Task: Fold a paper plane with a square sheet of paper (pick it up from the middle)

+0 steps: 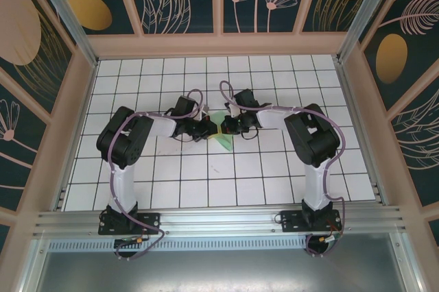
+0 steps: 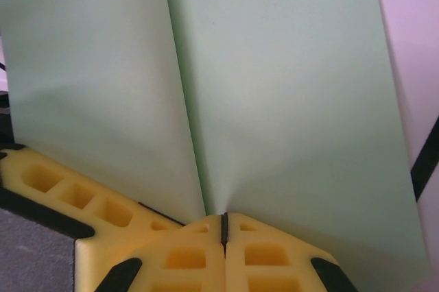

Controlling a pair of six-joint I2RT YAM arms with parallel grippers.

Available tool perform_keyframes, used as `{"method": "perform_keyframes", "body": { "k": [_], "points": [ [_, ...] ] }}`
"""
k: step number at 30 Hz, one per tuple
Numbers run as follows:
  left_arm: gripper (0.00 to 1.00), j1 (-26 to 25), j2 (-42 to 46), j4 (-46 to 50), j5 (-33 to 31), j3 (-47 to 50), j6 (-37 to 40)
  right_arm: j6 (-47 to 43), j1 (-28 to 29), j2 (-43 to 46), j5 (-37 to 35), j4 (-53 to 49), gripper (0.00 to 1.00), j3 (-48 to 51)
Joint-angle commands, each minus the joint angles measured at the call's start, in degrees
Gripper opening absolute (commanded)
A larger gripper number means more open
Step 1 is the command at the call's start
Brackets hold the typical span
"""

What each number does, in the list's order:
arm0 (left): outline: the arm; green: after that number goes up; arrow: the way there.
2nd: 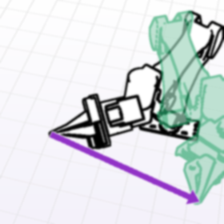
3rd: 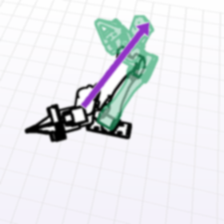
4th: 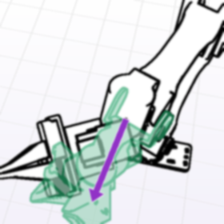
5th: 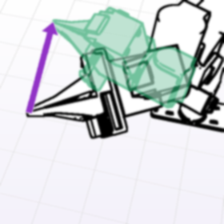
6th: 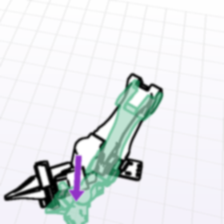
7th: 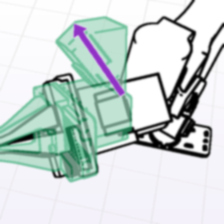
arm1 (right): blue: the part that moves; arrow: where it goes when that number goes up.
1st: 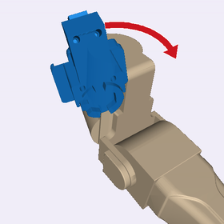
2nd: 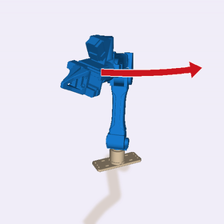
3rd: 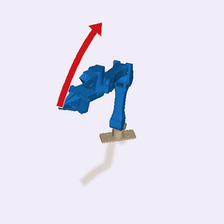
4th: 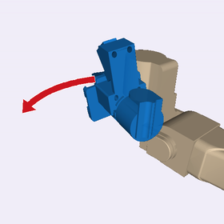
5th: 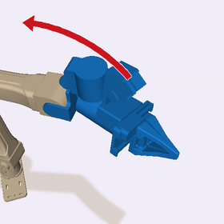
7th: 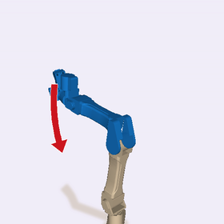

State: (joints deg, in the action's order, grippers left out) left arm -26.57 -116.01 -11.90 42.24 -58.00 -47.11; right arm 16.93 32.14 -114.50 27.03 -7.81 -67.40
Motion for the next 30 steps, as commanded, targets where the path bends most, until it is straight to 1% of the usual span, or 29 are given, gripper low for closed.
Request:
{"method": "perform_keyframes", "body": {
  "k": [1, 3, 5, 8, 9, 11, 14, 20, 23, 30],
  "points": [
    [0.0, 0.82, -1.56, 1.58, -0.17, -0.8, 2.42, -1.2, -0.14, -2.92, -1.71, -4.03, 0.04, 0.07],
    [0.0, 0.82, -1.8, 1.24, -0.42, -0.16, 2.43, -1.13, -0.23, -2.29, -2.05, -4.23, 0.04, -0.05],
    [0.0, 0.89, -2.44, 1.13, -0.2, 0.06, 2.81, -0.85, -0.49, -0.99, -0.71, -3.55, 0.04, 0.11],
    [0.0, 0.93, -2.74, 0.09, 0.33, 0.6, 2.96, 0.55, -0.47, 2.93, 0.46, -2.26, 0.04, 1.04],
    [0.0, 0.9, -2.78, -0.17, 0.65, 0.71, 2.97, 1.31, -0.5, 4.52, 1.4, -1.27, 0.04, 2.02],
    [0.0, 0.9, -2.6, -0.67, 0.7, 1.09, 2.97, 3.96, -2.56, 8.31, 4.03, 1.66, 0.05, 5.14],
    [0.0, 0.98, -2.7, -1.34, 1.46, 1.23, 2.72, 6.35, -3.7, 11.44, 8.63, 5.67, 0.05, 10.2],
    [0.0, 0.99, -2.71, -2.37, 2.57, 1.4, 3.11, 10.66, -4.14, 11.99, 14.99, 12.77, 0.05, 17.06],
    [0.0, 1.16, -2.86, -2.6, 3.07, 1.44, 3.24, 11.79, -4.37, 11.09, 17.68, 15.53, 0.05, 18.76],
    [0.0, 1.52, -3.05, -2.58, 3.11, 1.49, 3.29, 12.25, -4.26, 9.95, 20.5, 18.04, 0.05, 20.62]
  ]
}}
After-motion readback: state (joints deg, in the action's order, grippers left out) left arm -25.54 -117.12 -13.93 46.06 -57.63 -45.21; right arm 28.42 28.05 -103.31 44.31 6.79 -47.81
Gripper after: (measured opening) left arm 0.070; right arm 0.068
